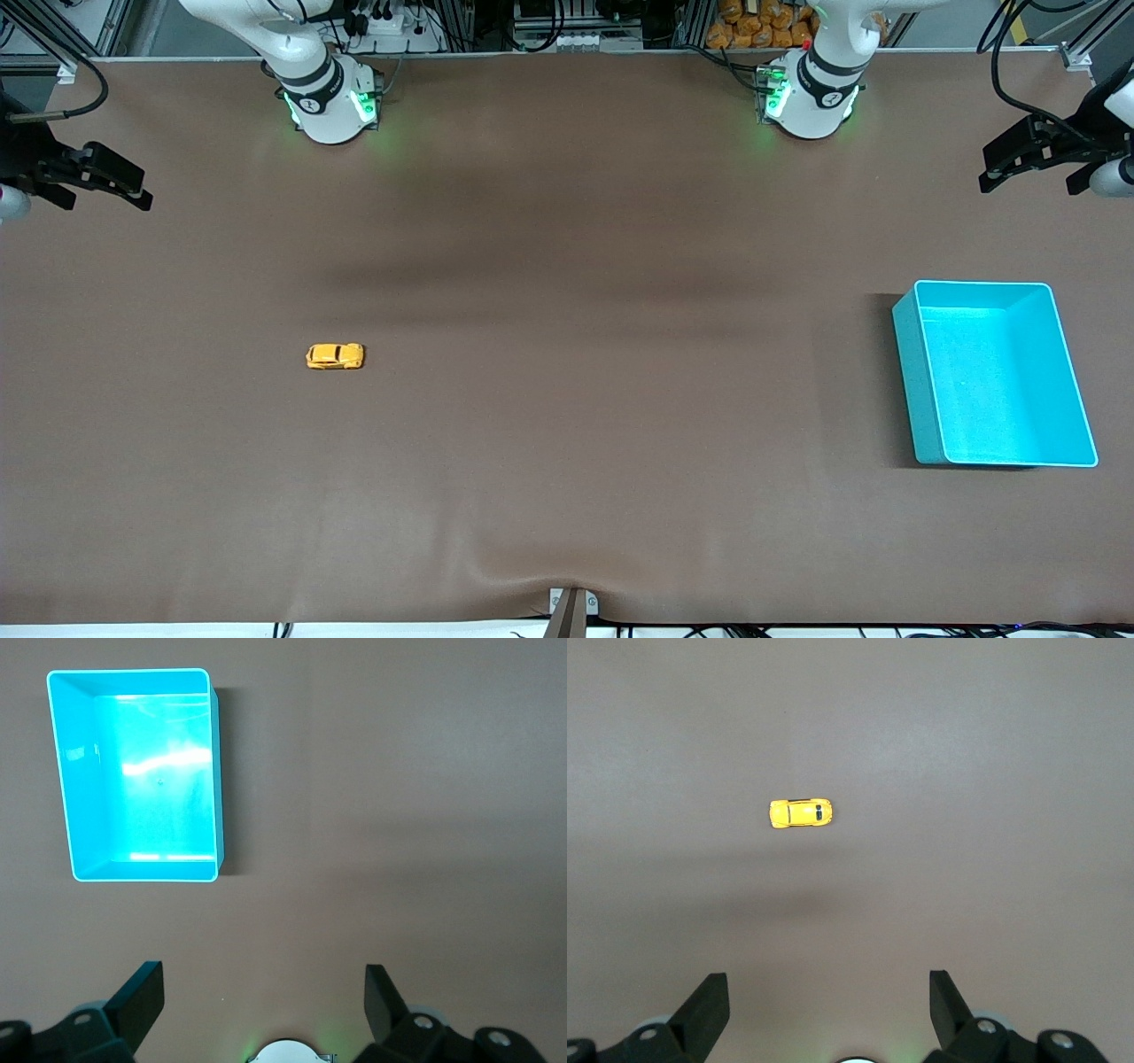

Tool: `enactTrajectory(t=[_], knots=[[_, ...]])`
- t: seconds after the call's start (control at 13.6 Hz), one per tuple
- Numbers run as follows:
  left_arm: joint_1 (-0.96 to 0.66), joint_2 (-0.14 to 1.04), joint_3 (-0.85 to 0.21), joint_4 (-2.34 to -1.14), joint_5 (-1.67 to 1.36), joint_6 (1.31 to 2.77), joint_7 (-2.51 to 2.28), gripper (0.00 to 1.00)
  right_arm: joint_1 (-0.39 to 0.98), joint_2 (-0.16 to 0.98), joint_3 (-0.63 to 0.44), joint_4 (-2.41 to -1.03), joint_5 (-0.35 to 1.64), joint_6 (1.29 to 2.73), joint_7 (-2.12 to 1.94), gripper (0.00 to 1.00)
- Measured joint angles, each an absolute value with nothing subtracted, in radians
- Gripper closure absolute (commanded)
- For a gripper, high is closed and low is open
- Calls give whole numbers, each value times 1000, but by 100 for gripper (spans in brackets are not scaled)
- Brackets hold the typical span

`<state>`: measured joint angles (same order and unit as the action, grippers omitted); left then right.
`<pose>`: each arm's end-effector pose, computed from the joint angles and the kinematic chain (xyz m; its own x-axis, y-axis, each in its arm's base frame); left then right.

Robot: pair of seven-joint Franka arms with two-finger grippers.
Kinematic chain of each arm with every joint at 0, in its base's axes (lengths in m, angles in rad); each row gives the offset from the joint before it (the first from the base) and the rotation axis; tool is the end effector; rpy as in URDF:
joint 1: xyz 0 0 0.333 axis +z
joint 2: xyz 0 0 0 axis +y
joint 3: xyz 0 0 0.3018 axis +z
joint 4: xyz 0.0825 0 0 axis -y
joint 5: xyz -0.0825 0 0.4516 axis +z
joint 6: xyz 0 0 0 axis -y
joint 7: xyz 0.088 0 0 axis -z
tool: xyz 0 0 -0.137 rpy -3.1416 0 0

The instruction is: Wind and store yellow beetle car

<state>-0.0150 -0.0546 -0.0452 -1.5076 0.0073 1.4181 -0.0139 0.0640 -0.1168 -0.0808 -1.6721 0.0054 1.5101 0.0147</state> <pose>0.5868 -0.0350 0.6338 0.9984 -0.0450 -0.0348 -0.0454 -0.9989 -0.0102 0.5787 -0.0111 0.5908 0.9985 -0.0302 -0.0458 -0.0308 -0.9994 -0.0141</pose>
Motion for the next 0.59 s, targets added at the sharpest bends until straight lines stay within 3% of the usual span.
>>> enactTrajectory(t=[0.59], knots=[[-16, -55, -50, -1506, 7, 1418, -14, 0, 64, -101, -81, -1770, 5, 1597, 15, 0]])
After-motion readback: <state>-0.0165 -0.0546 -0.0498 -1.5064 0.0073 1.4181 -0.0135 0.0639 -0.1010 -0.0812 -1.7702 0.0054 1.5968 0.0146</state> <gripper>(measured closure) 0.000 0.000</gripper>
